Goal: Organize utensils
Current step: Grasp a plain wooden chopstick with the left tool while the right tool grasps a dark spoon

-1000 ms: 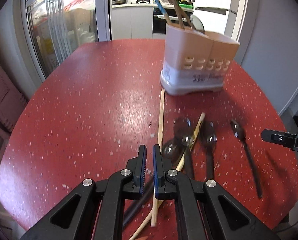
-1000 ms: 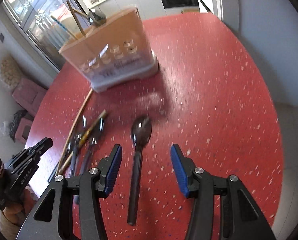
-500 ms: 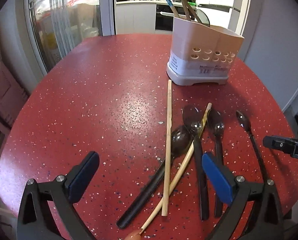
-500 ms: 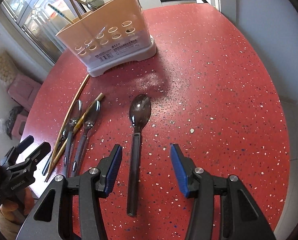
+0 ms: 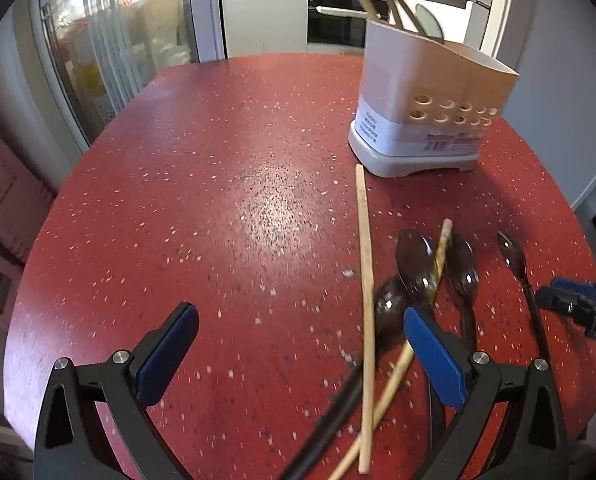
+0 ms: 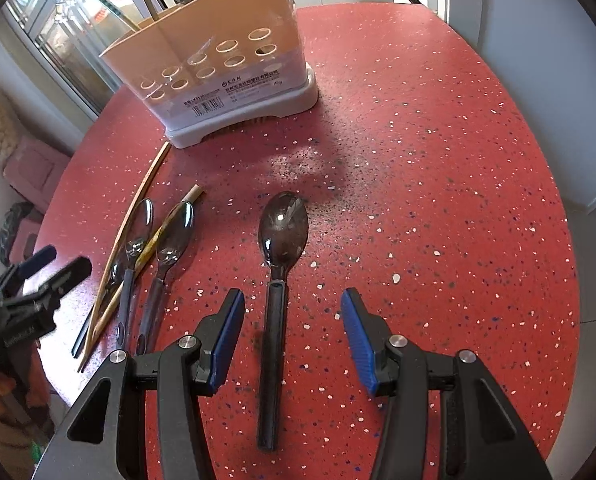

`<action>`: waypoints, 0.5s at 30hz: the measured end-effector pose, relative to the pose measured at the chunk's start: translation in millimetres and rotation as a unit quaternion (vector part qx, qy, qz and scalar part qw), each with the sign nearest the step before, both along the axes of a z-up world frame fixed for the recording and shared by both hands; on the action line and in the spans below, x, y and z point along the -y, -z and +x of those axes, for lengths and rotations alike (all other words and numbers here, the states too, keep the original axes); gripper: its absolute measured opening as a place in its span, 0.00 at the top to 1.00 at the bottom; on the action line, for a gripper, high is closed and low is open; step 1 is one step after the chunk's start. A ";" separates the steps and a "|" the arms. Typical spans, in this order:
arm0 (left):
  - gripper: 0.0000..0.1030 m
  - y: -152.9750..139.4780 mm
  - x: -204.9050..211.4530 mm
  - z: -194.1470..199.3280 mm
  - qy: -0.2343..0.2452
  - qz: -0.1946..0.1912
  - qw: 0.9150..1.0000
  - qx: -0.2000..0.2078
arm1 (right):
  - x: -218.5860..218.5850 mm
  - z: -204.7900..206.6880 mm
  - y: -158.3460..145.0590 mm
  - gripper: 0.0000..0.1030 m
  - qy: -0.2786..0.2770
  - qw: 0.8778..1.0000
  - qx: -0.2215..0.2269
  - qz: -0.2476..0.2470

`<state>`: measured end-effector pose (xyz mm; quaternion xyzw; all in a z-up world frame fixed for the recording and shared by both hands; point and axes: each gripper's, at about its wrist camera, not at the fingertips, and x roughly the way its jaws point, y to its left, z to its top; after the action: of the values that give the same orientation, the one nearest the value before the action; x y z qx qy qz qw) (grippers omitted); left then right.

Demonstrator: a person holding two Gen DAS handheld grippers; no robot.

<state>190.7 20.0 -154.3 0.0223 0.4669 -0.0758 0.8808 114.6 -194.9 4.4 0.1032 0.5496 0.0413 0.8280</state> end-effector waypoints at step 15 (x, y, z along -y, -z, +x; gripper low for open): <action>0.00 98.7 27.2 102.1 0.030 0.036 0.998 -0.042 | -15.7 18.0 3.5 0.48 -0.013 0.999 -0.025 -0.045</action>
<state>292.8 -7.2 -253.0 0.0653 0.5054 -0.0863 0.8561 132.6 -179.2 0.9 0.0596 0.5730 0.0242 0.8170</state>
